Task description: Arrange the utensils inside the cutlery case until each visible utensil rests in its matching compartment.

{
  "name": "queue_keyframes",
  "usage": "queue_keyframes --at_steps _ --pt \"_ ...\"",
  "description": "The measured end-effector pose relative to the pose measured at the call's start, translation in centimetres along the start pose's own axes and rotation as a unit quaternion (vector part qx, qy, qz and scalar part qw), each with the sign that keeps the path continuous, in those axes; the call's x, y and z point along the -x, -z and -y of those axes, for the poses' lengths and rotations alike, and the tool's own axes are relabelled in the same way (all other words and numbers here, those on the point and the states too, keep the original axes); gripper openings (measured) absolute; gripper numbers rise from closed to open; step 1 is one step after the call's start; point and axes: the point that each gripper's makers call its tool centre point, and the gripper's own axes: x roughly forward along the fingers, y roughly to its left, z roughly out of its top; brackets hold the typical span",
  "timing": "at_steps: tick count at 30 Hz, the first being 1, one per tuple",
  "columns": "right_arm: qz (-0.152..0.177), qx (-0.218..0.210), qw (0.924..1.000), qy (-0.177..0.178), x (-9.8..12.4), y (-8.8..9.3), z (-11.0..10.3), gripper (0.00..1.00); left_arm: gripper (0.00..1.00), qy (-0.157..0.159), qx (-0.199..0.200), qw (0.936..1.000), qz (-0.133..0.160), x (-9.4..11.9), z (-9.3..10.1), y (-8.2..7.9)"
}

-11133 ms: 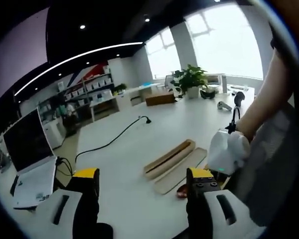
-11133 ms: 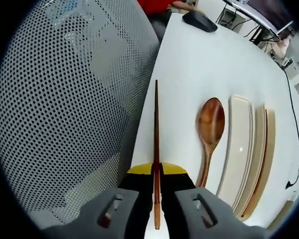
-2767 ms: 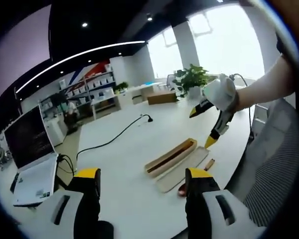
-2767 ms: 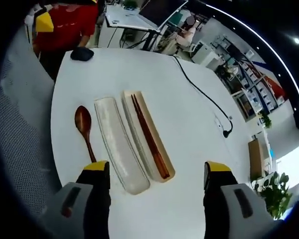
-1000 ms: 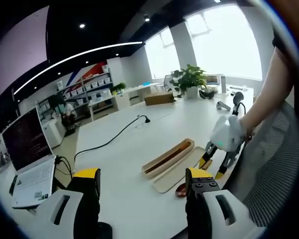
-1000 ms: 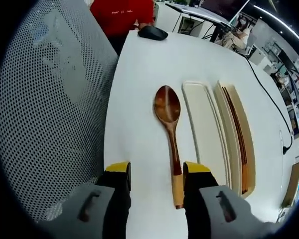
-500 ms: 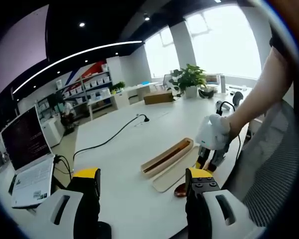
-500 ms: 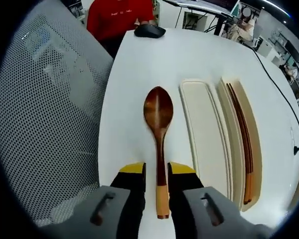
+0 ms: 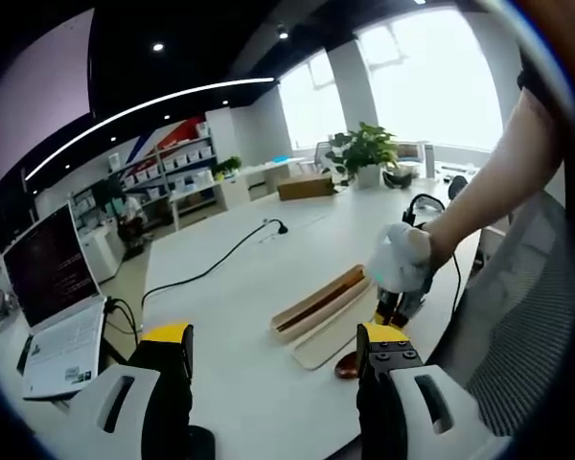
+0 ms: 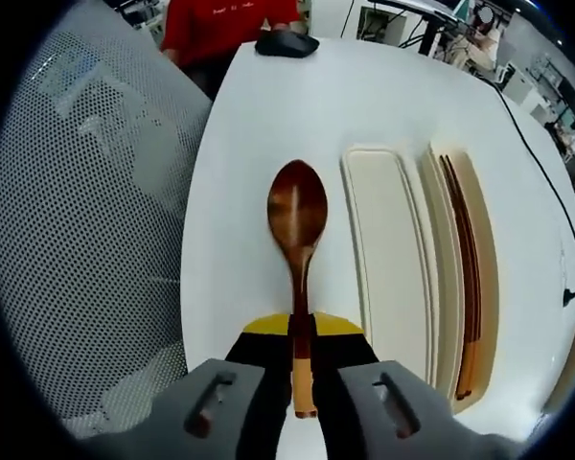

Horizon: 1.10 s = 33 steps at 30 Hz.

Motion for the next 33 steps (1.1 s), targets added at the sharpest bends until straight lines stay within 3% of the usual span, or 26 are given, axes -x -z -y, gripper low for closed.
queue_keyframes --at_steps 9,19,23,33 --pt "0.018 -0.014 0.9997 0.008 0.06 -0.06 -0.13 0.03 0.71 0.003 0.0 1.0 0.0 0.01 0.11 0.02" --pt "0.011 -0.008 0.9998 0.015 0.02 -0.24 -0.27 0.03 0.71 0.006 0.0 1.0 0.0 0.12 0.23 0.16" --pt "0.025 -0.027 0.9992 0.017 -0.04 -0.55 -0.31 0.02 0.71 0.007 -0.004 1.0 -0.002 0.12 0.33 0.2" --pt "0.034 -0.008 0.9993 0.013 0.7 -0.91 -0.2 0.02 0.71 0.006 -0.004 1.0 -0.004 0.04 0.25 0.31"
